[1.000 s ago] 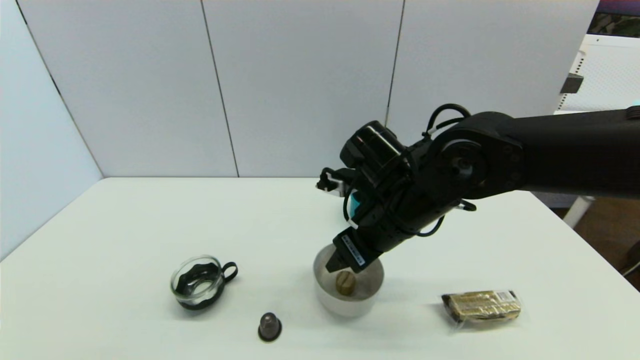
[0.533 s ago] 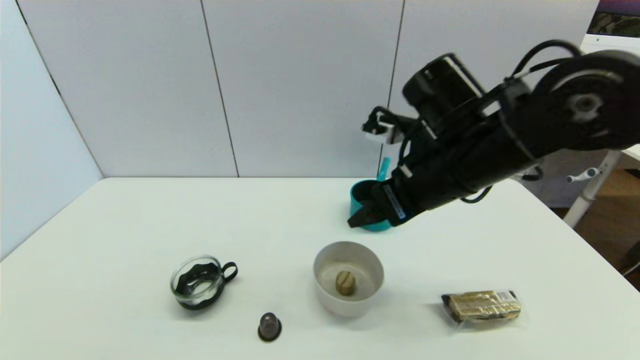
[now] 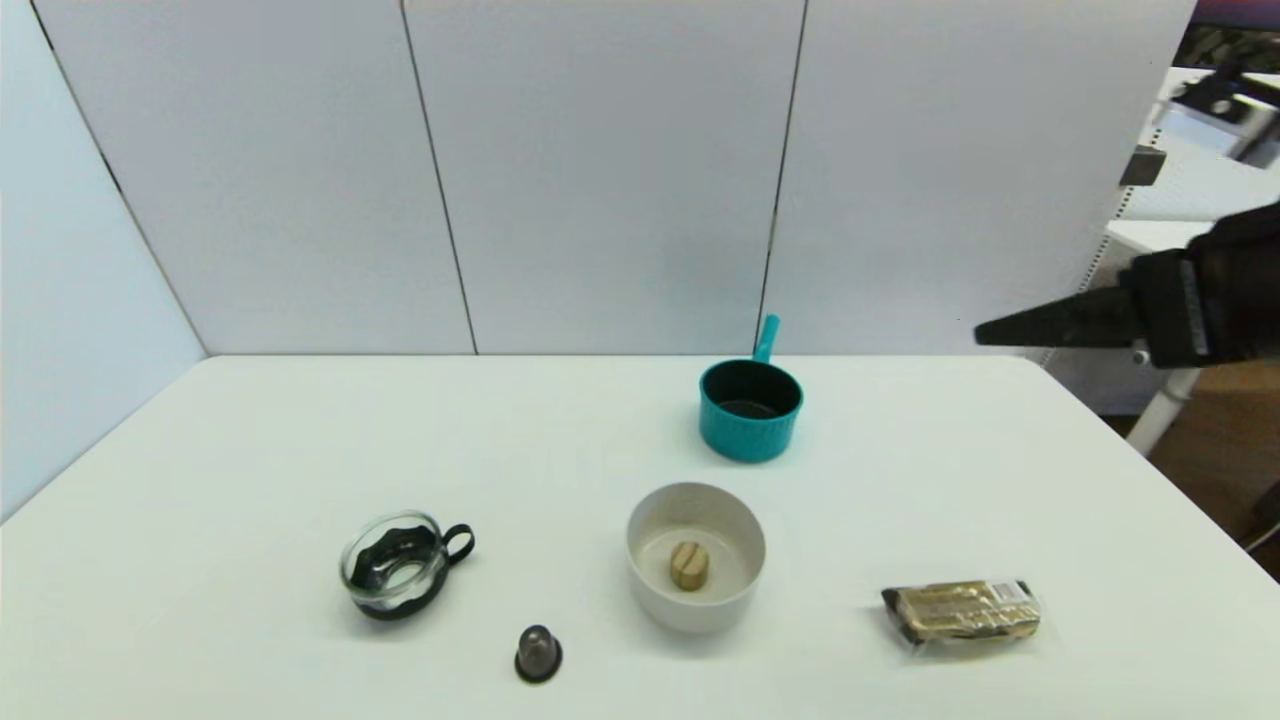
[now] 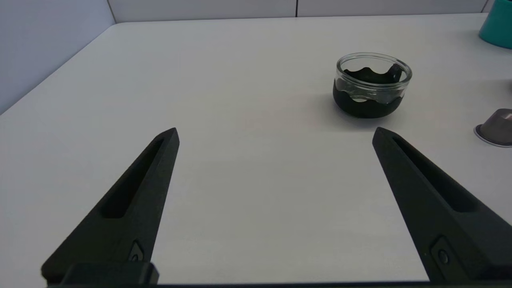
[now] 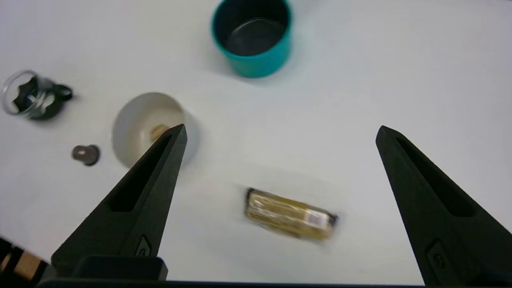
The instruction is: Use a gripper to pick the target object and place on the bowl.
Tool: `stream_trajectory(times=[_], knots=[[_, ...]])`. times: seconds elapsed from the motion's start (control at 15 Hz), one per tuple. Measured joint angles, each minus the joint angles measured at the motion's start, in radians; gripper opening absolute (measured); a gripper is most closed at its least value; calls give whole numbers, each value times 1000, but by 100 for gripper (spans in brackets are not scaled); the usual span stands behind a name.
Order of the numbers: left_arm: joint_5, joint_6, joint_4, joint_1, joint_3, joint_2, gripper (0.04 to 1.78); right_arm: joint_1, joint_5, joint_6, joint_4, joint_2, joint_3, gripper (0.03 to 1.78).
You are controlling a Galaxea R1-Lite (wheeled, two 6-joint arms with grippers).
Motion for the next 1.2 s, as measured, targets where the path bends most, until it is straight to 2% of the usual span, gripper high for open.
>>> stream_trajectory(times=[0.13,0.27,0.47,0.8,1.07,1.2], knots=[[0,0,0,-1,0,0,171,-58,-5,2,-77,-139,142,165],[0,0,0,0,0,0,171,-91,-38,3,-116,-279,265,167],[0,0,0,0,0,0,171,-111,-78,-1,-132,-489,456,168],[0,0,0,0,0,0,171,-155,-93,2,-184,-857,810,169],[0,-1,0,0,0,0,171,-194,-97,-19,-373,-1039,1034,169],[0,-1,0,0,0,0,171,-214,-98,-37,-423,-1098,1111,169]])
